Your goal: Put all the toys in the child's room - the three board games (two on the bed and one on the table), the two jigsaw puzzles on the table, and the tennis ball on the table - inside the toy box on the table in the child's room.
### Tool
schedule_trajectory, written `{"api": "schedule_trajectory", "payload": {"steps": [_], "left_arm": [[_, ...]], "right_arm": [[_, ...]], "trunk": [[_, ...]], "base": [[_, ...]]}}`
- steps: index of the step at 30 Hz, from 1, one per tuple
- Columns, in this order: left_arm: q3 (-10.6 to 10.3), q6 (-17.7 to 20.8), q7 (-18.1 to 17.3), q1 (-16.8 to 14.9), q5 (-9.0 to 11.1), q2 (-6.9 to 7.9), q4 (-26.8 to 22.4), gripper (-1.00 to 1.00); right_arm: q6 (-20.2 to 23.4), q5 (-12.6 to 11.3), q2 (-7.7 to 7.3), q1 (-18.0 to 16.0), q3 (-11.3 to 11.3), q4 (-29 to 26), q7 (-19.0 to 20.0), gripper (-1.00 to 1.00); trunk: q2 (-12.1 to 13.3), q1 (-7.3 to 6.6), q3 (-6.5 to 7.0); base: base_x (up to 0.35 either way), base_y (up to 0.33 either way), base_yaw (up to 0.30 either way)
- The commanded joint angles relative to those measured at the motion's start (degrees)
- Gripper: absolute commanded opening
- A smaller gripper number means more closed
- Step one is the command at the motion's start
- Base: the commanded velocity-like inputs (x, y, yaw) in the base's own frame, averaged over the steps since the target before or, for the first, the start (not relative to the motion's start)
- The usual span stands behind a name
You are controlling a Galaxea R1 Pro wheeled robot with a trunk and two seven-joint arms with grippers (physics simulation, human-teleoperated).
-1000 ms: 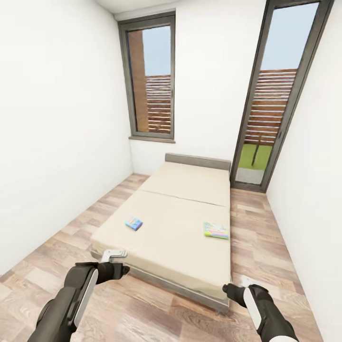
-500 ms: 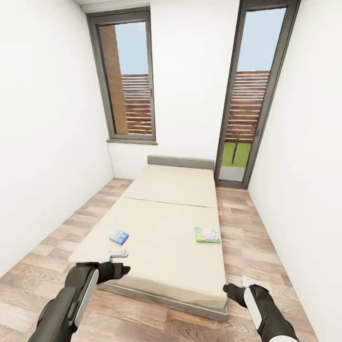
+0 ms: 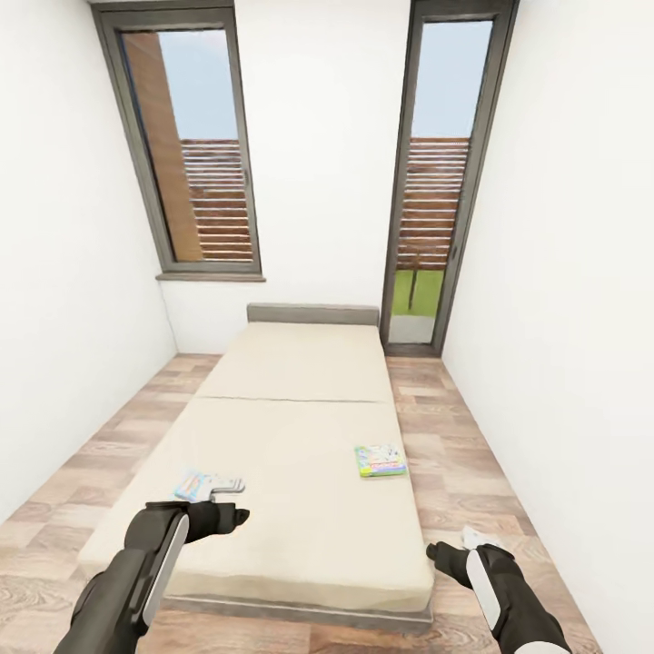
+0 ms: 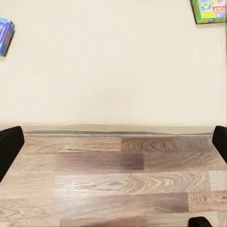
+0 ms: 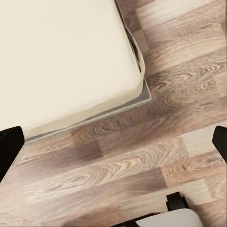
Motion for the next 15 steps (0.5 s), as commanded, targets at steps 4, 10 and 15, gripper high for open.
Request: {"api": "schedule_trajectory", "payload": {"steps": [4,10,15], "left_arm": [[0.1,0.3,-0.2,0.0,0.0,0.0,-0.1,1.0],[0.1,0.3,-0.2,0.0,0.0,0.0,-0.1,1.0],[0.1,0.3,-0.2,0.0,0.0,-0.01,-0.1,1.0]], "right_arm": [[0.2,-0.6,0.07,-0.1,-0.1,-0.1,-0.4,1.0],[0.2,-0.6,0.07,-0.1,-0.1,-0.1,-0.4,1.0],[0.2,-0.6,0.07,-0.1,-0.1,-0.1,-0.4,1.0]], "trunk": [[-0.1,0.07,-0.13],[-0.1,0.07,-0.13],[-0.1,0.07,-0.13]], "base": [[0.26,0.171,-0.277],[0.26,0.149,-0.277],[0.26,0.136,-0.277]]}}
